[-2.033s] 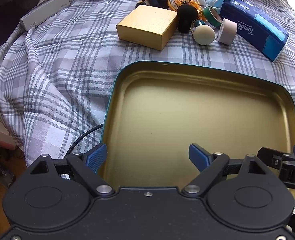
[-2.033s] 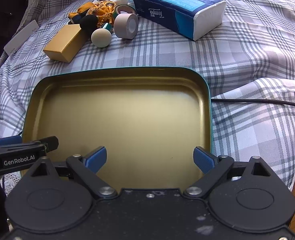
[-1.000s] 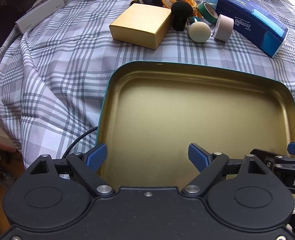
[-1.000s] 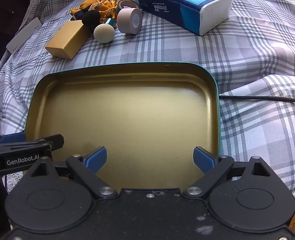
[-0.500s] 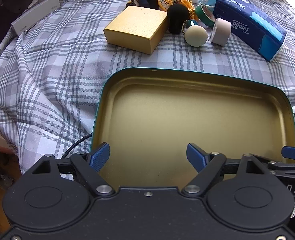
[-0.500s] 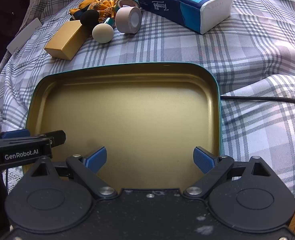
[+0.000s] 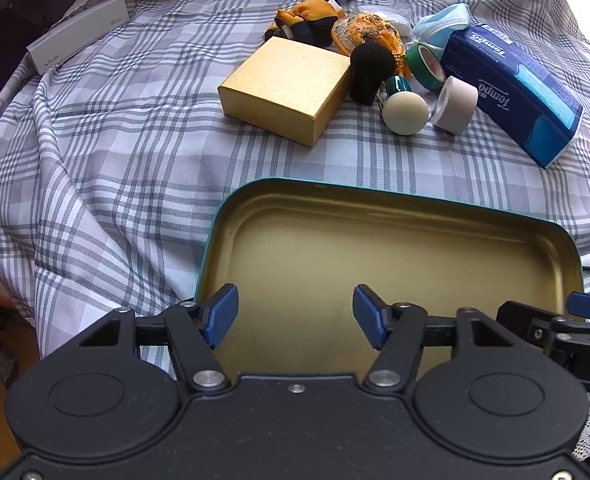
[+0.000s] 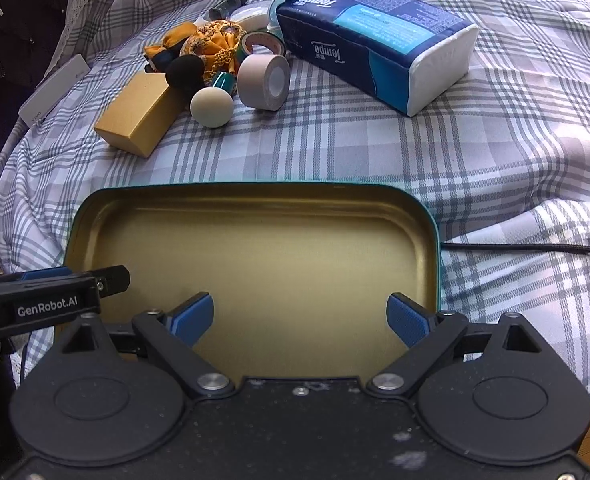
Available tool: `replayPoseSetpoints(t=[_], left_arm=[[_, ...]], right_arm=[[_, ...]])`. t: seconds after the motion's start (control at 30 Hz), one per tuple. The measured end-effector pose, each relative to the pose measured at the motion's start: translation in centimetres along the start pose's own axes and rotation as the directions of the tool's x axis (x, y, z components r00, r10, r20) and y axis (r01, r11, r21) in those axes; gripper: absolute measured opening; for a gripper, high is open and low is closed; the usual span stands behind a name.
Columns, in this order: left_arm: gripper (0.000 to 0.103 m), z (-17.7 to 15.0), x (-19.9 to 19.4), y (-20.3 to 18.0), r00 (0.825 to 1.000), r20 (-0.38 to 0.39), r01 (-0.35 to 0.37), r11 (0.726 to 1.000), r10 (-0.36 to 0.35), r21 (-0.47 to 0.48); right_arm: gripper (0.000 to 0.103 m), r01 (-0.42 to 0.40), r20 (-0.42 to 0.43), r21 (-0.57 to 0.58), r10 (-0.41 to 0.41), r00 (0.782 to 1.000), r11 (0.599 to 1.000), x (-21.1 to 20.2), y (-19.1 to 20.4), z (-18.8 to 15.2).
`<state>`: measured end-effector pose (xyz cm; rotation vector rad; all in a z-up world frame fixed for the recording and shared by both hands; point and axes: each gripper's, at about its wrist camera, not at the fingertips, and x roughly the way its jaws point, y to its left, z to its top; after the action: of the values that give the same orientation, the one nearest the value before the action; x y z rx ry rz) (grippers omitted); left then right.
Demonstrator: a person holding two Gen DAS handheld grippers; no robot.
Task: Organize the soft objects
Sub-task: 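Grasp the black YESHOTEL bottle with the left tool while the right tool grasps the white tape roll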
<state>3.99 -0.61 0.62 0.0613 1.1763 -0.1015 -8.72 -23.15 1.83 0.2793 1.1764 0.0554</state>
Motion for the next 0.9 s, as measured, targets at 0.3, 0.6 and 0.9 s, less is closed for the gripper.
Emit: replayPoseSetpoints(t=[0.3, 0.6, 0.9], left_arm=[[0.055, 2.8, 0.0, 0.9, 0.999, 0.050, 0.003, 1.000, -0.003, 0.007], [0.054, 7.2, -1.0, 1.5, 0.976, 0.212, -0.067, 0.996, 0.052, 0.062], [0.054, 8.6, 0.1, 1.5, 0.969, 0.245, -0.021, 0.999, 0.008, 0.048]], right_arm=[[0.083, -0.004, 0.069, -0.017, 0.005, 0.998, 1.000, -0.4, 0.2, 3.8], [0.070, 0.029, 0.166, -0.076, -0.016, 0.986, 0.997, -1.7, -0.1, 9.3], [0.063, -0.041, 0.120, -0.057, 0.047, 0.992, 0.998, 0.2, 0.2, 12.5]])
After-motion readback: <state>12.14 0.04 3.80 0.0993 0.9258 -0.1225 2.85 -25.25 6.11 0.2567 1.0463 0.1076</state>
